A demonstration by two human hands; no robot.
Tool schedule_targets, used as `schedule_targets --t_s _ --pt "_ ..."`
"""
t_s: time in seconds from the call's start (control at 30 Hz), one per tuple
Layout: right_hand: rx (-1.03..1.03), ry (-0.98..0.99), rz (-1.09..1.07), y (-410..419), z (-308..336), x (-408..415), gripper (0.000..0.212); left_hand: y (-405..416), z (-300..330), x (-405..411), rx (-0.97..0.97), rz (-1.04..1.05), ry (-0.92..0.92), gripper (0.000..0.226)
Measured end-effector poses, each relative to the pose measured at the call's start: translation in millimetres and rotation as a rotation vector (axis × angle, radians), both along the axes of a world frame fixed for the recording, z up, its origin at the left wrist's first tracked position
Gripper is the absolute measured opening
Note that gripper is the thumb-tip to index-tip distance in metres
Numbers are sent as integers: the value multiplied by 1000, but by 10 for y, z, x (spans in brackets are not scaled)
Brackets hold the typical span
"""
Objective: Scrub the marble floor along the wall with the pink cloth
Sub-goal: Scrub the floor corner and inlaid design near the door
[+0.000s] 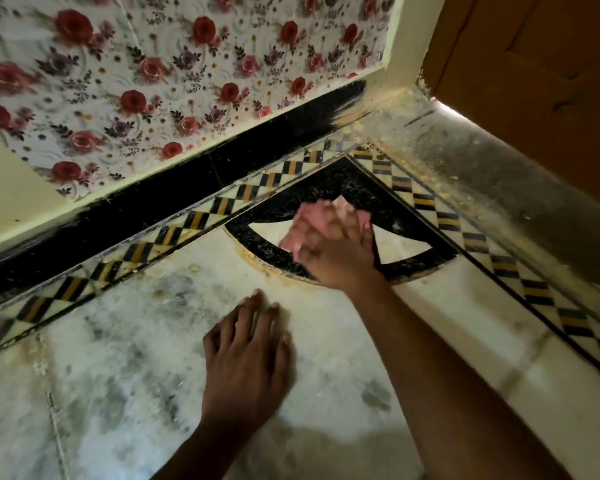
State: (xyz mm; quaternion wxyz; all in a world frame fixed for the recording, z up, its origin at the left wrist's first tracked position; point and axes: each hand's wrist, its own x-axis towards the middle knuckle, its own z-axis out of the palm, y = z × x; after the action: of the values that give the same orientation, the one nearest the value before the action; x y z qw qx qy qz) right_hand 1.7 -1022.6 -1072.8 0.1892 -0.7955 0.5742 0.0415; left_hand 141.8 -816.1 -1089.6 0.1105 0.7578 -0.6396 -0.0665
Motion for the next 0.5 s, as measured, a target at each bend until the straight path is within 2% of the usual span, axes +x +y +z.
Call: schedule_targets --t_s 0.07,0.1,0.13,0.2,0.27,0.3,0.37,0.43,0.5 --pt "-42 -19 61 613 -72 -228 61 6 6 8 4 -5 -6 49" --pt "-68 -9 26 883 -101 -416 61 12 7 10 6 -6 -5 49" --pt "-88 9 -55 1064 -117 -613 61 13 16 9 4 -2 -2 48" --pt "-61 38 -355 1080 -105 -902 64 10 21 18 7 1 -2 49" --pt "-57 26 -615 718 -96 -894 65 -3 24 -1 2 2 0 50" --pt "-56 -2 -667 479 -96 -760 64 2 21 0 -7 7 -2 50" --pt "-41 -47 -581 114 -68 -369 65 5 17 -2 -27 6 -6 49" --pt "-59 -25 -326 82 -95 -6 65 -5 -2 -3 -52 12 0 48" --pt "-71 7 -90 407 -83 95 64 1 0 -1 -52 12 1 48"
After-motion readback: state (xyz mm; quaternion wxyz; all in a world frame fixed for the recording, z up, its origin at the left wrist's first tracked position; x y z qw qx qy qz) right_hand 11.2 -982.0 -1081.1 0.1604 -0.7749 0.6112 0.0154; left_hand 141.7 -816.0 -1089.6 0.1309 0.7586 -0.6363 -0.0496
